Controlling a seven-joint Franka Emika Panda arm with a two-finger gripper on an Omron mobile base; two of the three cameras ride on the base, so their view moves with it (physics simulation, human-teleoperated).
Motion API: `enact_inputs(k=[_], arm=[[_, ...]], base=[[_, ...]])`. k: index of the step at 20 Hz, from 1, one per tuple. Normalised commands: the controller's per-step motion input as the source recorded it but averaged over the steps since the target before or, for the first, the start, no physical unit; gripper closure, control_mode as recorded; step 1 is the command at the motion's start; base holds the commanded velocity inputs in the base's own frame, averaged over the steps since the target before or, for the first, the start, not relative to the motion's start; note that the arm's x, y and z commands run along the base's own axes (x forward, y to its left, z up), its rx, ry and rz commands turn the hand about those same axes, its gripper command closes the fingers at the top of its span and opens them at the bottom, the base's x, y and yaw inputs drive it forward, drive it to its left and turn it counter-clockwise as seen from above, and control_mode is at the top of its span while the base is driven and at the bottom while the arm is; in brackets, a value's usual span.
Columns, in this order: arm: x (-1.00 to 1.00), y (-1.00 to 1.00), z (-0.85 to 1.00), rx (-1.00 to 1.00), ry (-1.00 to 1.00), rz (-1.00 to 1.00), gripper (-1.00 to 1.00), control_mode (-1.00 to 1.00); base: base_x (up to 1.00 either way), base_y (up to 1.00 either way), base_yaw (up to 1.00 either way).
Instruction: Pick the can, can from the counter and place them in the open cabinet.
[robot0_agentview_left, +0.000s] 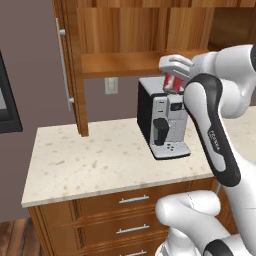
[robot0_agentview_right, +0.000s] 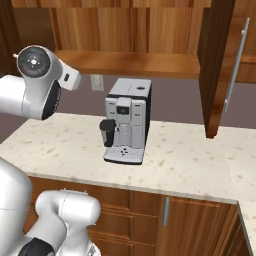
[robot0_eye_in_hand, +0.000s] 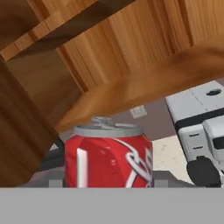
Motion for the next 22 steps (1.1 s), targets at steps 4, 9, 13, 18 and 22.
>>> enact_inputs(k=[4, 9, 13, 18, 22], arm=[[0.33, 0.0, 0.1, 0.15, -0.07, 0.05, 1.0, -1.0], [0.37, 0.02, 0.01, 0.07, -0.16, 0.1, 1.0, -1.0], [0.4, 0.09, 0.02, 0.0, -0.15, 0.11, 1.0, -1.0], [0.39, 0.09, 0.02, 0.0, -0.23, 0.13, 1.0, -1.0], [0.37, 0.08, 0.09, 0.0, -0.08, 0.1, 1.0, -1.0]], base=[[0.0, 0.0, 0.0], [0.0, 0.0, 0.0], [0.0, 0.0, 0.0], [0.0, 0.0, 0.0], [0.0, 0.0, 0.0]])
